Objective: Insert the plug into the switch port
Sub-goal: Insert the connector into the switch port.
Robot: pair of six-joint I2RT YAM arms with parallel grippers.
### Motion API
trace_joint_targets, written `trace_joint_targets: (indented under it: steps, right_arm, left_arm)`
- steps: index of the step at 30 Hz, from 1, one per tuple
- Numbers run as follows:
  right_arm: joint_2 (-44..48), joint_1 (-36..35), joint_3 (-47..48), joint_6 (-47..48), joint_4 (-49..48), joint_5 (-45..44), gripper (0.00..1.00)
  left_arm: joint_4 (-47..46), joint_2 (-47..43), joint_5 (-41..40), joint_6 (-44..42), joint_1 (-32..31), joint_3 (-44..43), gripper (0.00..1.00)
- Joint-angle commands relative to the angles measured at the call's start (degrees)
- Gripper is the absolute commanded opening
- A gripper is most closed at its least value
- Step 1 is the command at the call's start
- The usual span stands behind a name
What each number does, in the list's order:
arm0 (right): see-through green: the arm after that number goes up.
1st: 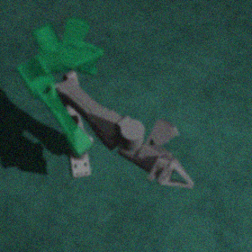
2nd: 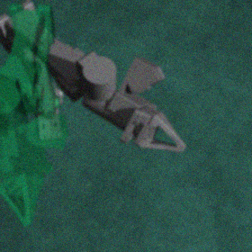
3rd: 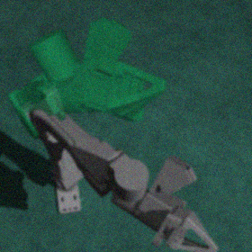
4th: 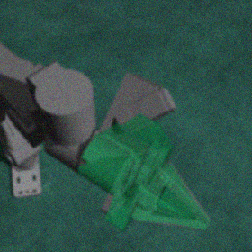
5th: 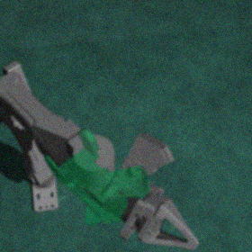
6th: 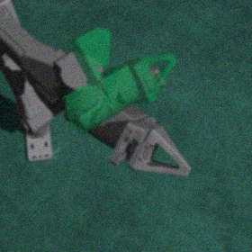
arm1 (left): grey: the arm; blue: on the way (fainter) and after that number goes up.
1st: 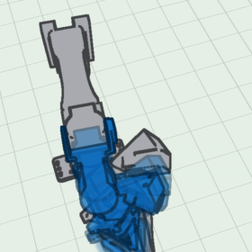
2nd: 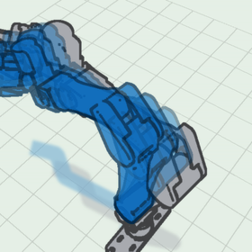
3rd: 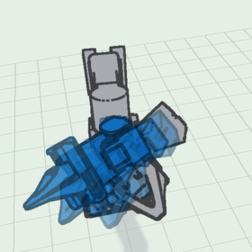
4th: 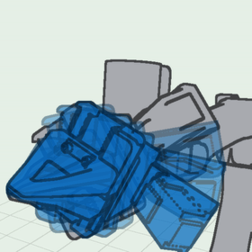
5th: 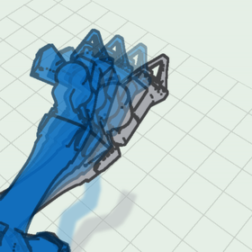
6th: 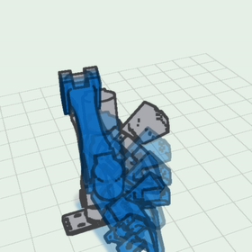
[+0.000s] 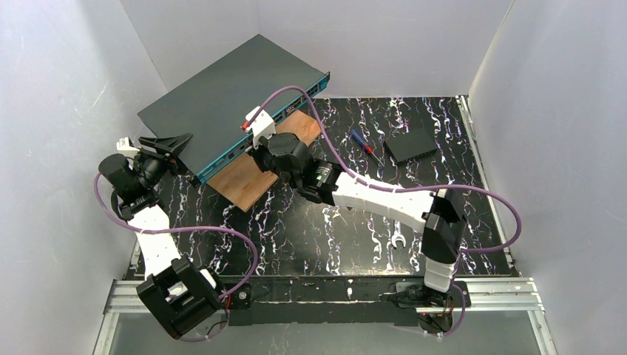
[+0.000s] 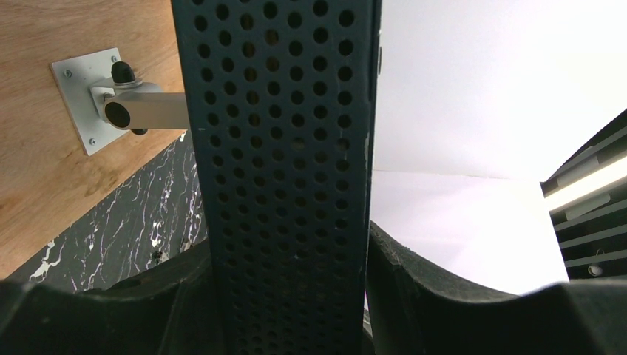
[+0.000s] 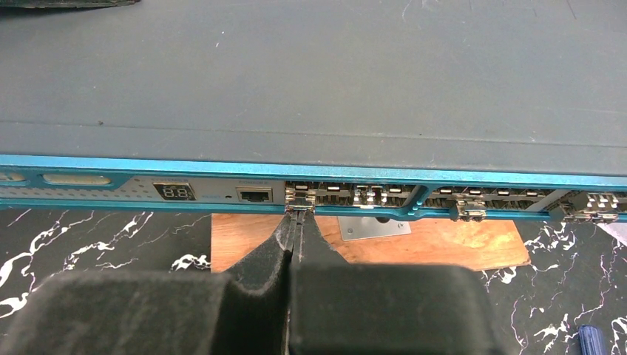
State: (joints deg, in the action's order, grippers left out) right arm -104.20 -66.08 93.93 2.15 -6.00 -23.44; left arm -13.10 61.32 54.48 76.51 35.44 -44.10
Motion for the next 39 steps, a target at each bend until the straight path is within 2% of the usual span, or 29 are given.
trace_joint_targets:
  steps: [1, 23, 28, 37, 39]
  right_arm:
    - [-2.92, 0.59, 4.22, 0.65, -7.79, 1.12, 0.01]
    - [-6.01, 0.78, 8.07, 1.03, -14.96, -1.68, 0.01]
    - [-6.67, 0.87, 9.27, 1.25, -13.43, -0.01, 0.01]
    - [1.73, 0.85, -1.75, 0.32, -8.61, 1.63, 0.01]
    - [4.83, 0.87, -5.29, 0.02, -7.22, 1.64, 0.05]
  left_arm:
    - [1.41, -1.09, 5.26, -4.47, -1.52, -0.11, 0.00]
    - [1.42, -1.46, 6.93, -5.84, -2.58, -0.89, 0.00]
    - [1.41, -1.55, 6.98, -6.00, -2.66, -0.95, 0.00]
    - [1.41, -1.52, 5.93, -5.60, -2.50, -0.49, 0.00]
    - [1.41, -1.55, 5.73, -5.51, -2.28, -0.39, 0.00]
